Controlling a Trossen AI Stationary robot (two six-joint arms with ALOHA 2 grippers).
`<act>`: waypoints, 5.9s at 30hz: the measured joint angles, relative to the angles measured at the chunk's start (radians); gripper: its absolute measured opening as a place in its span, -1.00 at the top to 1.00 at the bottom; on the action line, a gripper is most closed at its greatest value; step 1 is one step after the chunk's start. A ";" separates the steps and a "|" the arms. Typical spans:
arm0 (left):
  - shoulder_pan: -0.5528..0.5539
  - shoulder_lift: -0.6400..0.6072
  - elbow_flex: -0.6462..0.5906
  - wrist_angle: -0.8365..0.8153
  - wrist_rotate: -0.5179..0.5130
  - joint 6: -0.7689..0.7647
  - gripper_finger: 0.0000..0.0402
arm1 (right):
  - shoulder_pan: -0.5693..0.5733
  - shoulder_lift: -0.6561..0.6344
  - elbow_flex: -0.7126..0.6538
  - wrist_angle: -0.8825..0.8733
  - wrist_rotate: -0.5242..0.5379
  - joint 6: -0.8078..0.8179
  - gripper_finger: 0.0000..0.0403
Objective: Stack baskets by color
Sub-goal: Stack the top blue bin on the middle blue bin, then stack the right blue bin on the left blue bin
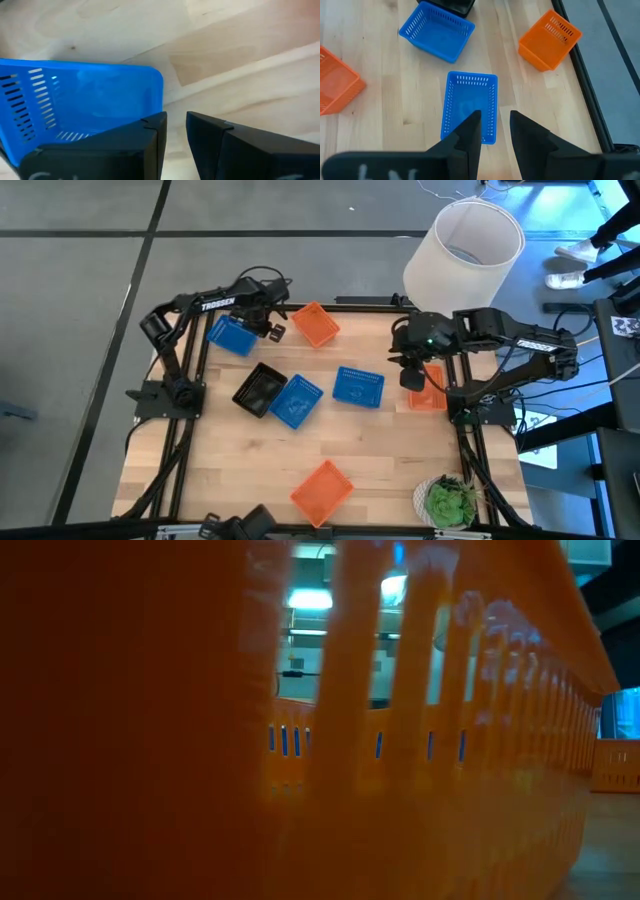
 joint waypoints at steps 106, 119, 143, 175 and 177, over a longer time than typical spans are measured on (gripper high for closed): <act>-1.013 0.041 0.082 0.091 -0.087 0.661 1.00 | 0.009 0.001 0.001 0.058 0.338 0.072 0.49; -1.011 0.041 0.079 0.032 -0.112 0.672 1.00 | 0.009 0.001 0.001 0.058 0.337 0.055 0.49; -0.943 0.041 0.079 0.043 -0.098 0.664 0.72 | 0.010 0.001 0.001 0.058 0.278 0.034 0.49; -1.031 -0.336 0.255 -0.143 -0.158 0.311 0.70 | 0.015 0.001 -0.562 0.449 -0.051 0.313 0.49; -1.035 -0.359 0.255 -0.144 -0.160 0.296 0.71 | 0.015 0.001 -0.607 0.507 -0.066 0.319 0.49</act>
